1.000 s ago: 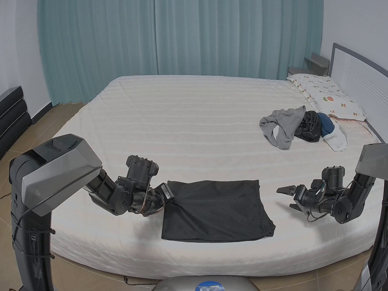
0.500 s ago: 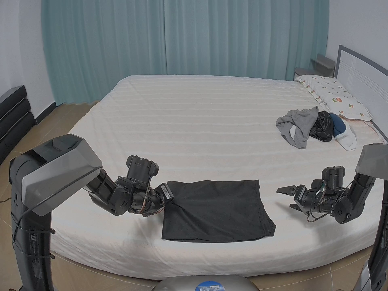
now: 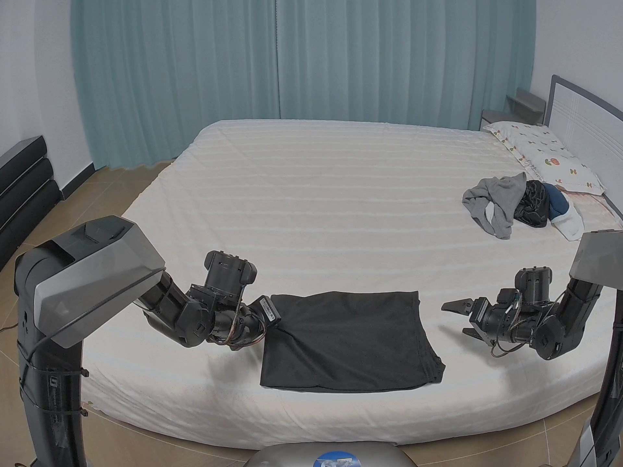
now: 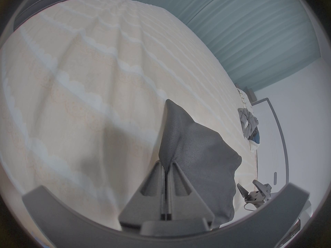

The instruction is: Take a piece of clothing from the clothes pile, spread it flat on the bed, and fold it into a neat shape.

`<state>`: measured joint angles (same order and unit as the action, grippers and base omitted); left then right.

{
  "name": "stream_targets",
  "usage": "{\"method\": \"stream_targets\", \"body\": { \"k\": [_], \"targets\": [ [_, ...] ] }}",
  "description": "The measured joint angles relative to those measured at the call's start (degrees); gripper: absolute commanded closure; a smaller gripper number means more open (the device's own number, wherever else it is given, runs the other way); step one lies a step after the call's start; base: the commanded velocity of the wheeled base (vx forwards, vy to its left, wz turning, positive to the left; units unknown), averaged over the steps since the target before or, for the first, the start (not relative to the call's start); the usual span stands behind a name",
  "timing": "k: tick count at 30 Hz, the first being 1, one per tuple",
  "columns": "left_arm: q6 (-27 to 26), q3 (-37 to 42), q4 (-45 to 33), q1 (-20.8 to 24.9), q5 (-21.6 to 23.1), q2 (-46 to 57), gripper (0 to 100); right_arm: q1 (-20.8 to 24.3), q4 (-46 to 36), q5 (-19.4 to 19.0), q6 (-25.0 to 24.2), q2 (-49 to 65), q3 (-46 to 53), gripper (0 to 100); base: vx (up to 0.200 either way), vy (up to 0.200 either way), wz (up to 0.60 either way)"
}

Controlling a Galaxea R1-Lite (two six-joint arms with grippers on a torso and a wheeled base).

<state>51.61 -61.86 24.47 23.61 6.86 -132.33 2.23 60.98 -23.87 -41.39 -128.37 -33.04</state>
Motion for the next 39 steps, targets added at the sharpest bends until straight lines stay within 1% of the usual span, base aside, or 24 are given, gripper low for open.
{"method": "stream_targets", "body": {
  "k": [4, 5, 21, 26, 28, 32, 39],
  "targets": [
    [0.04, 0.22, 0.07, 0.04, 0.02, 0.0, 100, 0.13, 0.0, 0.0, -0.05, 0.11, 0.05, 0, 0.0, 0.0, 0.0],
    [0.04, 0.34, 0.09, 0.04, 0.05, 0.0, 0, 0.22, 0.02, 0.0, -0.07, 0.12, 0.13, 0, 0.0, 0.0, 0.0],
    [0.13, 0.89, 0.0, -0.38, 0.2, 0.68, 0, 1.95, 0.0, 0.39, 0.09, 0.41, 0.66, 0, 0.0, 0.0, 0.0],
    [2.38, 1.13, 0.07, -0.72, 0.05, 1.82, 0, 2.91, 0.04, 1.02, 0.52, 0.33, 0.6, 0, 0.0, 0.0, 0.0],
    [2.9, 1.57, 0.22, -0.85, 0.0, 2.58, 0, 3.3, 0.06, 2.33, 0.63, 0.39, 0.33, 0, 0.0, 0.0, 0.0],
    [3.16, 3.36, 0.4, -1.51, -1.17, 4.52, 0, 4.92, 0.04, 7.07, 1.27, 0.67, -0.32, 0, 0.0, 0.0, 0.0],
    [3.07, 7.09, 0.55, -2.15, -4.02, 11.06, 0, 6.67, 0.77, 12.43, 4.36, 2.1, 0.18, 0, 0.0, 0.0, 0.0]
  ]
}}
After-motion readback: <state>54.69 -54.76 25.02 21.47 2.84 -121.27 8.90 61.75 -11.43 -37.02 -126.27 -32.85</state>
